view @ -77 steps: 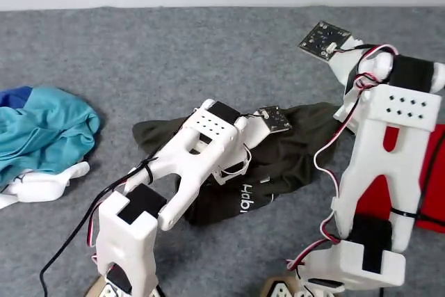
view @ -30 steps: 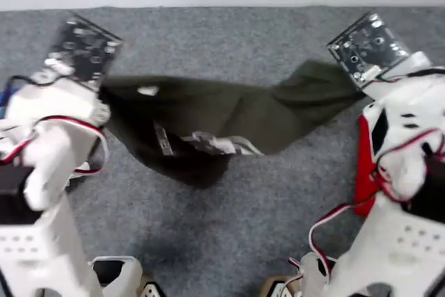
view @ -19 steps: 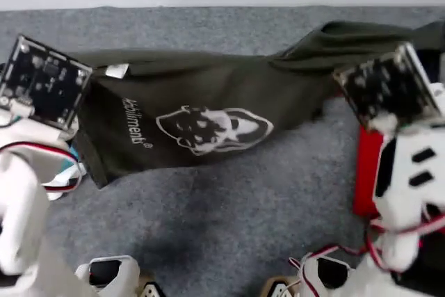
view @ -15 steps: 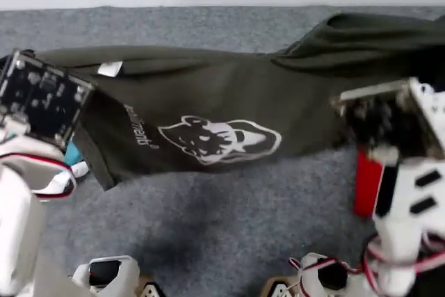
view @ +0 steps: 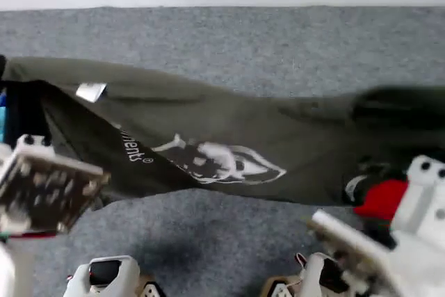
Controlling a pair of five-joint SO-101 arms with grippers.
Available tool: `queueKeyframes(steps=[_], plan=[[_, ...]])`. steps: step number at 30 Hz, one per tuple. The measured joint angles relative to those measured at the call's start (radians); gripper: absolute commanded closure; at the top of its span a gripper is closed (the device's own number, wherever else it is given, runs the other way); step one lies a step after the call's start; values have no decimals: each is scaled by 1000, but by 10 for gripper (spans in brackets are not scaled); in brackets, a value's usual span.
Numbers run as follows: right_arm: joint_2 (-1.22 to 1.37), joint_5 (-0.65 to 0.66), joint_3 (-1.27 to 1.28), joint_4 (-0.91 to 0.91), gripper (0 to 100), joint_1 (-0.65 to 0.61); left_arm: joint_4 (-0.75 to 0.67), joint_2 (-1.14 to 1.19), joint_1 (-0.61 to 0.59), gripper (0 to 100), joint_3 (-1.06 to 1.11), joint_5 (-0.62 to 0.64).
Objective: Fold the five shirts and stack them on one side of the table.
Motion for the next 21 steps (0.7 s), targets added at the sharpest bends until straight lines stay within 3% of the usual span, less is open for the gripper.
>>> queueKeyframes(steps=[11, 16, 21], plan=[[-23, 77, 2, 55, 988, 29, 0, -84, 0, 986, 83, 0], [-5, 78, 26, 55, 988, 29, 0, -101, 0, 986, 242, -41], [187, 78, 121, 58, 988, -29, -14, -101, 2, 986, 499, -68]])
